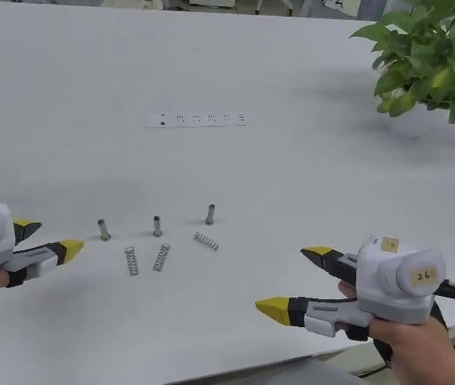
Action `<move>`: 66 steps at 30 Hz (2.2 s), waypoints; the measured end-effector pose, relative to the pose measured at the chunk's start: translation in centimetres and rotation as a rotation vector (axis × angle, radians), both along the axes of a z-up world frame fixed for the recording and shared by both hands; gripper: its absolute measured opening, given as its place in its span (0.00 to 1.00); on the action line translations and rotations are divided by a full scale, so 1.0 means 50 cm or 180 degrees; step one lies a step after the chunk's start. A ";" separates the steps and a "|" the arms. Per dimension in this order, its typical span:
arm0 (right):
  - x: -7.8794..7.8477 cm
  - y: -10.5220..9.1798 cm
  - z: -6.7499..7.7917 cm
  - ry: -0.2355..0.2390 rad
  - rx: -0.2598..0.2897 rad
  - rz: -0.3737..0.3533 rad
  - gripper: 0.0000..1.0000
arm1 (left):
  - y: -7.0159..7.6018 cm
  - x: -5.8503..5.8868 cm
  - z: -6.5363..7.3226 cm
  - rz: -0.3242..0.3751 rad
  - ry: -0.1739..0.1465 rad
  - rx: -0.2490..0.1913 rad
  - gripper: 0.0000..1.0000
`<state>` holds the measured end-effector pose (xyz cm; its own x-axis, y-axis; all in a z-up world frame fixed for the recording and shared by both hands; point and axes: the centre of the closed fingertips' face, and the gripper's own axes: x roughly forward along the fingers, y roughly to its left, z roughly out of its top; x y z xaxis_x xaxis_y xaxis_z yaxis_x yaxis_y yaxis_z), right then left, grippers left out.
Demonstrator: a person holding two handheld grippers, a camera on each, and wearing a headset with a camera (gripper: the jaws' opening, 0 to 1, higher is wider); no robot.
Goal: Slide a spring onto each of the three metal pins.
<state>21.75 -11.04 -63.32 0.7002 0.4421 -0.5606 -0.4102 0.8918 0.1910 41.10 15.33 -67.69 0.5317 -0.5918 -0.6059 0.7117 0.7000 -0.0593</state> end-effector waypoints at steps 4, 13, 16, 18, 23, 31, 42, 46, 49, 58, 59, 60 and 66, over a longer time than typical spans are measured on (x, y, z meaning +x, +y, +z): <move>0.002 0.007 -0.001 0.0001 0.0003 0.0024 0.76 | 0.011 -0.013 0.008 0.0036 -0.0010 -0.0047 0.45; 0.008 0.021 -0.007 0.0018 -0.0011 0.0092 0.77 | 0.032 -0.050 0.018 0.0078 -0.0031 -0.0134 0.50; 0.012 0.024 -0.006 0.0012 0.0000 0.0092 0.77 | 0.041 -0.069 0.021 0.0097 -0.0033 -0.0162 0.52; 0.013 0.025 -0.008 0.0013 -0.0004 0.0102 0.77 | 0.045 -0.076 0.021 0.0109 -0.0033 -0.0179 0.54; 0.016 0.027 -0.014 0.0027 0.0001 0.0113 0.77 | 0.056 -0.090 0.021 0.0173 -0.0004 -0.0224 0.56; 0.023 0.028 -0.017 0.0022 0.0027 0.0094 0.77 | 0.059 -0.104 0.021 0.0178 0.0016 -0.0225 0.57; 0.026 0.016 -0.016 0.0021 0.0023 0.0052 0.77 | 0.026 -0.097 0.021 0.0105 0.0029 -0.0235 0.57; 0.025 0.013 -0.017 0.0025 0.0026 0.0032 0.77 | 0.016 -0.093 0.016 0.0065 0.0041 -0.0218 0.57; 0.025 0.012 -0.018 0.0035 0.0019 0.0024 0.77 | 0.007 -0.092 0.012 0.0040 0.0055 -0.0217 0.57; 0.026 0.008 -0.016 0.0039 0.0010 0.0014 0.77 | -0.010 -0.095 -0.015 -0.0050 0.0114 -0.0150 0.56; 0.026 0.006 -0.016 0.0038 0.0008 0.0008 0.77 | -0.010 -0.095 -0.016 -0.0052 0.0121 -0.0151 0.56; 0.026 0.003 -0.015 0.0037 0.0009 0.0001 0.77 | -0.011 -0.095 -0.016 -0.0055 0.0129 -0.0155 0.56; 0.028 0.001 -0.016 0.0047 -0.0002 -0.0003 0.77 | -0.022 -0.090 -0.020 -0.0087 0.0143 -0.0162 0.56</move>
<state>23.13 -11.01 -64.12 0.6923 0.4411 -0.5711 -0.4066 0.8923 0.1964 36.58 14.24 -68.66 0.4878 -0.6365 -0.5975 0.7264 0.6756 -0.1266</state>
